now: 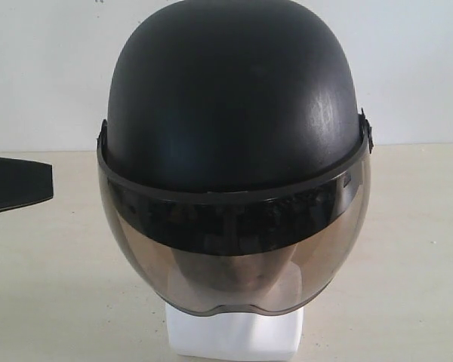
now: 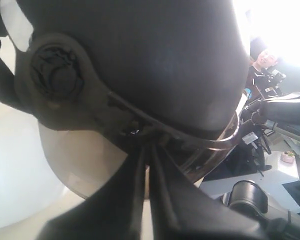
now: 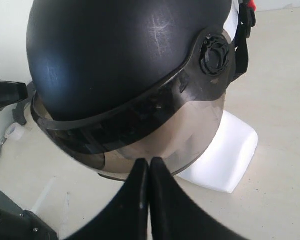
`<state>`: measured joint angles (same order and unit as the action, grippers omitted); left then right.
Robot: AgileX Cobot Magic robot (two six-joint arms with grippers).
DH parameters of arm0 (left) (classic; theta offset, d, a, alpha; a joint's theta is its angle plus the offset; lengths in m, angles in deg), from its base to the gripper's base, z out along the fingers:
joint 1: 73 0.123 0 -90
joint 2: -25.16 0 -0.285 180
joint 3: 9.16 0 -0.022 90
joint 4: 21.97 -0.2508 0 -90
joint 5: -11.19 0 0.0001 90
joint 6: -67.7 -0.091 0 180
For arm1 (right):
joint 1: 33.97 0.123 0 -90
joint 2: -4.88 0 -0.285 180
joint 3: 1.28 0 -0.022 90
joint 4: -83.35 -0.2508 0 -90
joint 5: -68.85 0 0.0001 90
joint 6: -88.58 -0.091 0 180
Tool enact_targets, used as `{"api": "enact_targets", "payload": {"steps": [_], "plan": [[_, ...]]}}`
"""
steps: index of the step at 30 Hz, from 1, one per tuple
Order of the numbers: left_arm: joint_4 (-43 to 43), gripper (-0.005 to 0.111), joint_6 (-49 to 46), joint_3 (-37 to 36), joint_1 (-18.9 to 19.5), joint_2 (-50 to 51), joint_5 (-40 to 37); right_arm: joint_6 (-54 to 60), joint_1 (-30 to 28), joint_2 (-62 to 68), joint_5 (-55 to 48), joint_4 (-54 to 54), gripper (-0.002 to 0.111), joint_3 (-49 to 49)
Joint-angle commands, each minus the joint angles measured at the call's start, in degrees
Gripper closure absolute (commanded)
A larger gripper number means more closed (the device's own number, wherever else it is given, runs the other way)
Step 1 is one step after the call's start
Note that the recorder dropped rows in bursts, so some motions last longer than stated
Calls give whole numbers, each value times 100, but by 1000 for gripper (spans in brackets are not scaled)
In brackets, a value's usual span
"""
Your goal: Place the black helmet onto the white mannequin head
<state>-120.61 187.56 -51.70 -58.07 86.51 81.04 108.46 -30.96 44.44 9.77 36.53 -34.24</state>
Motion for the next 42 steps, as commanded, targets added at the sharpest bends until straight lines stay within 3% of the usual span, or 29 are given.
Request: {"api": "enact_targets", "payload": {"steps": [1, 7, 11, 15, 20, 23, 27, 29, 37, 42], "plan": [[77, 102, -12, -23, -29, -49, 11, 13, 18, -29, -1, 11, 108, -9], [77, 102, -12, -23, -29, -49, 11, 13, 18, -29, 10, 11, 108, -9], [-112, 102, -684, 300, -17, -376, -171, 13, 18, -29, 10, 11, 108, -9], [-30, 102, -684, 543, -130, -1095, -1743, 13, 18, -29, 10, 11, 108, -9], [378, 102, -684, 543, -904, -2445, -4701, 13, 18, -29, 10, 11, 108, -9], [1993, 102, -226, 543, -1162, -3227, -6563, 13, 18, -29, 10, 11, 108, -9], [4517, 102, 56, 532, -1162, -3851, -7612, 13, 18, -29, 10, 11, 108, -9], [5147, 102, 56, 522, -1162, -4046, -7999, 13, 18, -29, 10, 11, 108, -9], [5726, 102, -92, 300, -1162, -4497, -9507, 13, 18, -29, 10, 11, 108, -9], [6652, 102, -644, -220, -1162, -4560, -9582, 13, 18, -29, 10, 11, 108, -9]]}}
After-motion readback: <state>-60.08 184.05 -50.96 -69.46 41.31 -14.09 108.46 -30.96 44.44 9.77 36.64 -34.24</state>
